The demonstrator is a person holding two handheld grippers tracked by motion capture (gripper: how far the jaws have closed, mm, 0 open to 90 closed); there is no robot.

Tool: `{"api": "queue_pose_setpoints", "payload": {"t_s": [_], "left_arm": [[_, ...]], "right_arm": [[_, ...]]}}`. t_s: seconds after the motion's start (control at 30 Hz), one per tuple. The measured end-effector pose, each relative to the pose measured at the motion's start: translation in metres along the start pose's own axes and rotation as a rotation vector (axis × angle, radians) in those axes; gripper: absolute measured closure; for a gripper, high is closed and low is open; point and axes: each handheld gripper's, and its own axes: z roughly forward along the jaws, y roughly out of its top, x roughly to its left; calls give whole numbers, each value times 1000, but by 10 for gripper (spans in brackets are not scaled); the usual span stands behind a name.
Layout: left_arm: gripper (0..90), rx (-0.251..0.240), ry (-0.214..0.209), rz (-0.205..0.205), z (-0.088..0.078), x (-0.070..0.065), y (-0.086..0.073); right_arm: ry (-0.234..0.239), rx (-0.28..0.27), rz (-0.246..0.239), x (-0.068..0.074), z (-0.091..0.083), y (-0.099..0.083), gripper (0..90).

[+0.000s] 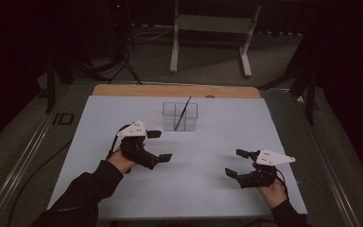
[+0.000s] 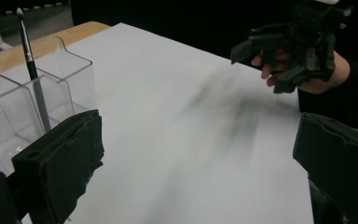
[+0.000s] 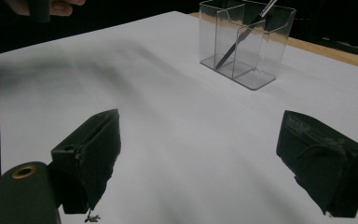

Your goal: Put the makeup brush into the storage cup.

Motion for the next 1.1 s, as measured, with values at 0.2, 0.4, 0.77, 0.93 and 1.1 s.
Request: {"api": "queue_pose_setpoints", "payload": {"t_s": [0.2, 0.4, 0.77, 0.93, 1.1], "left_arm": [[31, -9, -16, 3, -7, -7, -10], [31, -24, -29, 30, -12, -12, -20], [31, -47, -71, 55, -25, -15, -42], [31, -59, -94, 81, -29, -18, -58], [31, -36, -97, 88, -30, -21, -72]], "right_arm": [[1, 0, -1, 0, 0, 0, 136], [-3, -1, -2, 0, 0, -1, 136], [18, 5, 7, -1, 0, -5, 135], [55, 6, 13, -1, 2, -8, 135], [71, 7, 12, 0, 3, -8, 135]]}}
